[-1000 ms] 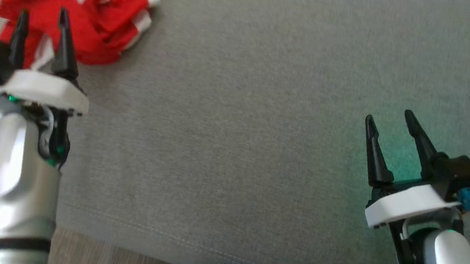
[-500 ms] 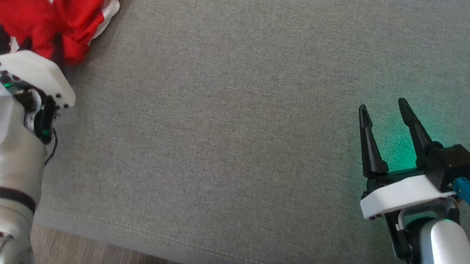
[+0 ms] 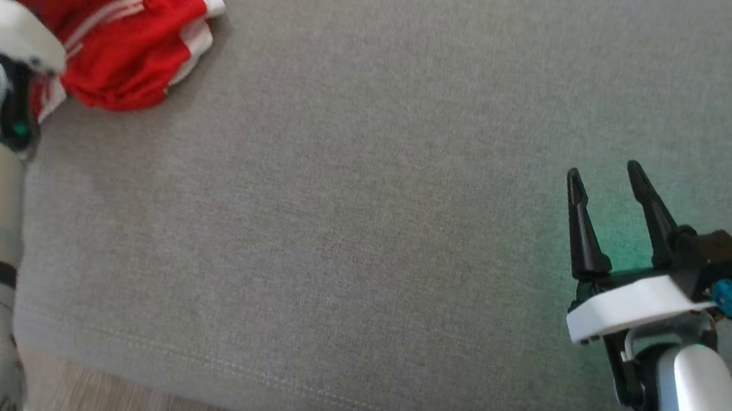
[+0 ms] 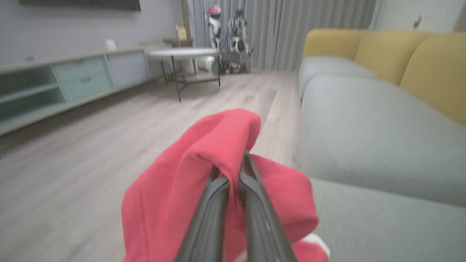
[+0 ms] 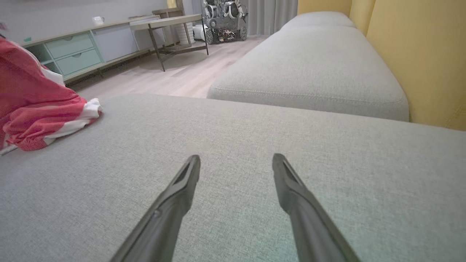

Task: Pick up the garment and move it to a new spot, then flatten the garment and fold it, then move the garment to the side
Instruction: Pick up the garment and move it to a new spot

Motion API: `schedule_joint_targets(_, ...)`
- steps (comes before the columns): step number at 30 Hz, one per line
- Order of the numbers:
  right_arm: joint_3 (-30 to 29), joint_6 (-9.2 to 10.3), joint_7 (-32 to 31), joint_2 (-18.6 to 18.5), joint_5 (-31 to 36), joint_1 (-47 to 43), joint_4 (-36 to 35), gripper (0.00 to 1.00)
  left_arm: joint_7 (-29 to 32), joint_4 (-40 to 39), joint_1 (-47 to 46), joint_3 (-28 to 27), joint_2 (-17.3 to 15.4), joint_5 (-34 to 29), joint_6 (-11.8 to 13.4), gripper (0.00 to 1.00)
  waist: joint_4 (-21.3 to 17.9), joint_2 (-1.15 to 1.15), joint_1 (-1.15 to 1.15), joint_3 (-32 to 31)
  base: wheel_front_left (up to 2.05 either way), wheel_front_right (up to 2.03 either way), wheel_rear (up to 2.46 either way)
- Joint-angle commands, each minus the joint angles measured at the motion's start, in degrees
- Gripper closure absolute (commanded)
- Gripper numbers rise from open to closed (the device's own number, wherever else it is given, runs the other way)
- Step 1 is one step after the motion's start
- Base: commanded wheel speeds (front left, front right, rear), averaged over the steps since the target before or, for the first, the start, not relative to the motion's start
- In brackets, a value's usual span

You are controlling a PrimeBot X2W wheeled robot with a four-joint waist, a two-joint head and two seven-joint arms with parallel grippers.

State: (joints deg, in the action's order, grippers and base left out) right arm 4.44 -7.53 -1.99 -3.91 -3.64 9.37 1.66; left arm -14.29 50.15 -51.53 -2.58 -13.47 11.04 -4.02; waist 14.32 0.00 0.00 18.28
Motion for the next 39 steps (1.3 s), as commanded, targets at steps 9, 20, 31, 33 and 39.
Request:
schedule_joint_targets(9,-0.5,0.04,2.0,1.0,-1.9,-3.8,-0.4,0.0,-0.7,-23.7,10.5,-1.8,-3.0,-2.2,-0.2,1.0,-0.8,0.0,0.0,-10.0,0.0,0.0,0.0)
schedule_joint_targets(20,-2.2,0.04,2.8,1.0,-5.4,-9.0,-1.0,0.0,3.3,-45.0,31.4,-0.3,0.6,-1.6,1.3,1.0,-3.9,0.0,0.0,-15.5,0.0,0.0,0.0)
schedule_joint_targets(31,-1.5,0.04,1.5,1.0,-5.4,-8.7,-3.6,0.0,8.2,-53.2,39.7,8.6,5.8,-2.5,0.6,1.0,-11.4,0.0,0.0,-12.8,0.0,0.0,0.0)
schedule_joint_targets(33,-1.1,0.04,1.4,1.0,-5.4,-7.9,-4.1,0.0,8.4,-52.0,38.0,10.9,6.4,-3.0,0.0,1.0,-13.6,0.0,0.0,-11.3,0.0,0.0,0.0)
schedule_joint_targets(39,0.0,0.04,1.8,1.0,-5.6,-4.5,-5.0,0.0,8.4,-47.2,28.9,17.7,8.1,-4.0,-1.8,1.0,-21.0,0.0,0.0,-4.9,0.0,0.0,0.0)
